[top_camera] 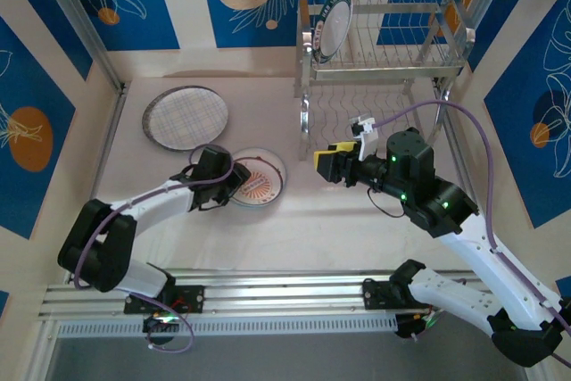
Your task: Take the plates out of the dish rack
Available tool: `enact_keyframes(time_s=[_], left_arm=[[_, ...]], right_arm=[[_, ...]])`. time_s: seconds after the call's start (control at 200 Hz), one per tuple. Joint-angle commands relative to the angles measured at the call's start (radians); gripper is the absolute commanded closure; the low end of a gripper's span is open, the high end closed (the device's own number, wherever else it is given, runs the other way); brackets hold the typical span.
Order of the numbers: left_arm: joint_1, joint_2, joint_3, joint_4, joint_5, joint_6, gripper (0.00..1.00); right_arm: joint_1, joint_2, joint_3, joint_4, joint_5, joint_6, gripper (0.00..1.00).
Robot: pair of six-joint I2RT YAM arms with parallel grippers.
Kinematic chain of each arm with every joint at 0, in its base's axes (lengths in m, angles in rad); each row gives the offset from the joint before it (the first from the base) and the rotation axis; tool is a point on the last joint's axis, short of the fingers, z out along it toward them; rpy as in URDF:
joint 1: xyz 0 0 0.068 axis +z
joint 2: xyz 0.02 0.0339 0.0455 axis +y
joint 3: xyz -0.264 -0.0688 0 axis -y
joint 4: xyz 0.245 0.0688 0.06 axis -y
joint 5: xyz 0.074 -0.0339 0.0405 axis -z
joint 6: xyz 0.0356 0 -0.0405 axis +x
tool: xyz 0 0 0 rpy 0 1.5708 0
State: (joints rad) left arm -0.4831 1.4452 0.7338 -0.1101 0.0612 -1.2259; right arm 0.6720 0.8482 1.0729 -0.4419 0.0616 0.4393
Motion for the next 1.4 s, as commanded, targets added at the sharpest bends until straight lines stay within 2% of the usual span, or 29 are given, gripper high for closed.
enact_keyframes(time_s=[0.0, 0.125, 0.43, 0.935, 1.395], left_arm=[[0.014, 0.019, 0.068, -0.088, 0.01, 0.033, 0.28], [0.013, 0.035, 0.109, -0.151, 0.002, 0.046, 0.24], [0.013, 0.115, 0.207, -0.27, 0.022, 0.089, 0.21], [0.012, 0.223, 0.379, -0.48, 0.014, 0.185, 0.1], [0.012, 0.253, 0.398, -0.496, 0.01, 0.201, 0.05]], right_arm=[[0.003, -0.001, 0.01, -0.007, 0.021, 0.011, 0.44], [0.002, 0.006, 0.01, -0.007, 0.025, 0.015, 0.44], [-0.006, 0.009, 0.012, -0.012, 0.031, 0.018, 0.43], [-0.035, 0.015, 0.004, -0.02, 0.023, 0.039, 0.43], [-0.06, 0.02, -0.005, -0.018, 0.013, 0.059, 0.43]])
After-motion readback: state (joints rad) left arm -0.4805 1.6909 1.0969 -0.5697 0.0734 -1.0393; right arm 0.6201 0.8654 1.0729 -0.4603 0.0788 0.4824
